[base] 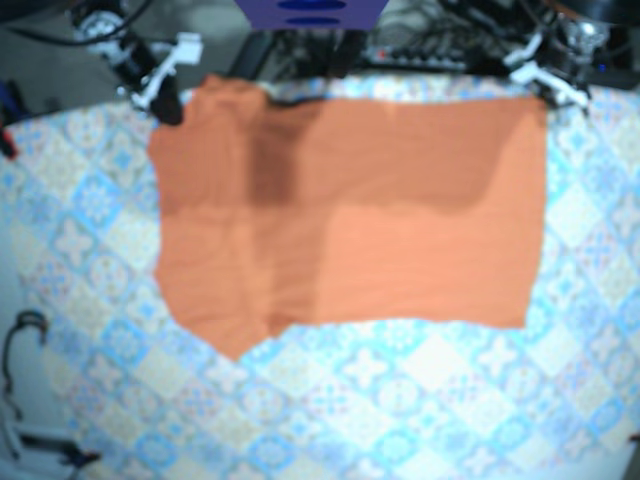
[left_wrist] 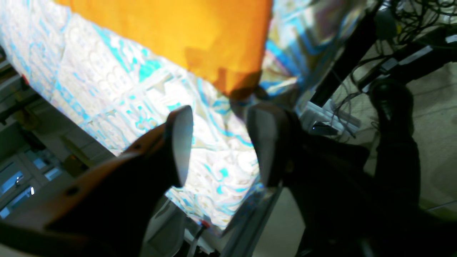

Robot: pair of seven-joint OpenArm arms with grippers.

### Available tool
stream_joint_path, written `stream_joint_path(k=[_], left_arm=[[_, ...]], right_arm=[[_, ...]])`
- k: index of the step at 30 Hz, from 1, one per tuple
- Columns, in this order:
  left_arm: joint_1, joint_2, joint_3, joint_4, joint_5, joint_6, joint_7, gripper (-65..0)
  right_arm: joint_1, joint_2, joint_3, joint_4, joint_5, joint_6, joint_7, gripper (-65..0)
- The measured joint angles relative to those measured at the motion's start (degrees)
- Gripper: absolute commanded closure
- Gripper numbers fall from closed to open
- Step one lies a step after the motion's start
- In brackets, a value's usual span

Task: Fold the T-shirt properly
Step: 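Move the left gripper down to the shirt corner nearest it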

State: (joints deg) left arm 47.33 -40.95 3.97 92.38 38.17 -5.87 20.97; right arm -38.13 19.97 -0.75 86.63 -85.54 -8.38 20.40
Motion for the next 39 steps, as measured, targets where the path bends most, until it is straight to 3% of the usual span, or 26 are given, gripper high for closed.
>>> stream_joint_path(k=[18,26,39], left_arm=[[-5.2,0.2,5.4,-2.4,-0.2,0.3,0.2,-28.9],[0.4,0.2,5.2,-1.9,-0.3,0.0,0.0,-28.9],[1.0,0.1,4.9,1.9,-0.4,0.5,-0.2,-28.9]], right_arm=[[-0.1,0.0,0.0,0.0,0.0,0.0,0.0,0.0],[-0.1,0.0,0.0,0.0,0.0,0.0,0.0,0.0],[-0.1,0.0,0.0,0.0,0.0,0.0,0.0,0.0]])
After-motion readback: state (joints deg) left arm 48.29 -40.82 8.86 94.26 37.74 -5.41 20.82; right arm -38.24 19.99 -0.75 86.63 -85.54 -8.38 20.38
